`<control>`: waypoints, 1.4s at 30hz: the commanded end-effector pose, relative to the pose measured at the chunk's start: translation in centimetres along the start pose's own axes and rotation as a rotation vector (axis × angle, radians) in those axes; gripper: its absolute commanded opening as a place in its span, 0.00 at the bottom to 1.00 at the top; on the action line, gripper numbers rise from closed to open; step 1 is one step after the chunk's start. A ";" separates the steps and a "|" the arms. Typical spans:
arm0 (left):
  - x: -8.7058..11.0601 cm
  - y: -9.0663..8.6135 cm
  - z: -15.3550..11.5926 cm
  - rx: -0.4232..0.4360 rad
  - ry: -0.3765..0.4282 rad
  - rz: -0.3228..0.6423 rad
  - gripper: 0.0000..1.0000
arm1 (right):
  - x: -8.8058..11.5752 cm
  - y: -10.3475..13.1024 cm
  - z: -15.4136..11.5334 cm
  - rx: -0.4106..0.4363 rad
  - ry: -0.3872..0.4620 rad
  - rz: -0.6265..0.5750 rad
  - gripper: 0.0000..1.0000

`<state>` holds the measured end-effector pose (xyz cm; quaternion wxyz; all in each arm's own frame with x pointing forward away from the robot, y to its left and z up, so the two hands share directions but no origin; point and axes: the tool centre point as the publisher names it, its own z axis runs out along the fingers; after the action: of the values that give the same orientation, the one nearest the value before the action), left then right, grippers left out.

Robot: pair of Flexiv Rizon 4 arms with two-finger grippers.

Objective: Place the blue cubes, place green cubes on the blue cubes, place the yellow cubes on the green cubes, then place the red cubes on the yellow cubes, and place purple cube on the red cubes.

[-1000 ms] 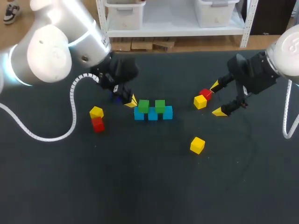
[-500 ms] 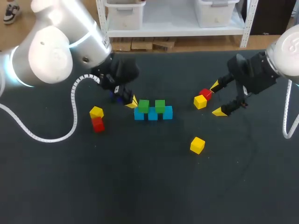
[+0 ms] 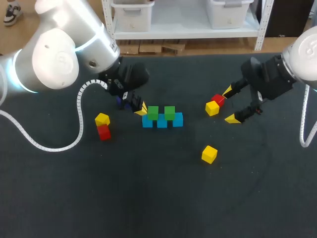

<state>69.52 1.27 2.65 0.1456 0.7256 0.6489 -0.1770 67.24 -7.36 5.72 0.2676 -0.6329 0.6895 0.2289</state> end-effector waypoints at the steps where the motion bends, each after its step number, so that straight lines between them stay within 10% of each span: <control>1: 0.1 0.0 -0.1 0.000 0.005 -0.002 0.00 | 0.0 0.0 0.1 -0.001 -0.003 -0.001 1.00; 11: 0.9 -0.6 -1.1 -0.017 0.020 -0.018 0.01 | 0.0 0.0 0.1 -0.001 -0.003 -0.001 1.00; 19: 2.3 -1.3 -3.1 -0.047 0.032 -0.023 0.47 | 0.0 0.0 0.1 -0.001 -0.003 -0.001 1.00; 21: 2.8 -1.5 -3.4 -0.050 0.041 -0.017 0.96 | 0.0 0.0 0.1 -0.001 -0.003 -0.001 1.00; 22: 3.1 -1.7 -3.6 -0.051 0.044 -0.017 1.00 | 0.0 0.0 0.1 -0.001 -0.003 -0.001 1.00; 42: 9.3 -2.6 -7.9 -0.092 -0.004 -0.028 1.00 | 0.0 0.0 0.1 -0.001 -0.003 -0.001 1.00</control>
<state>69.04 12.28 5.40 0.1661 0.7106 0.6678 -0.1467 67.24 -7.36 5.72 0.2676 -0.6329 0.6895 0.2288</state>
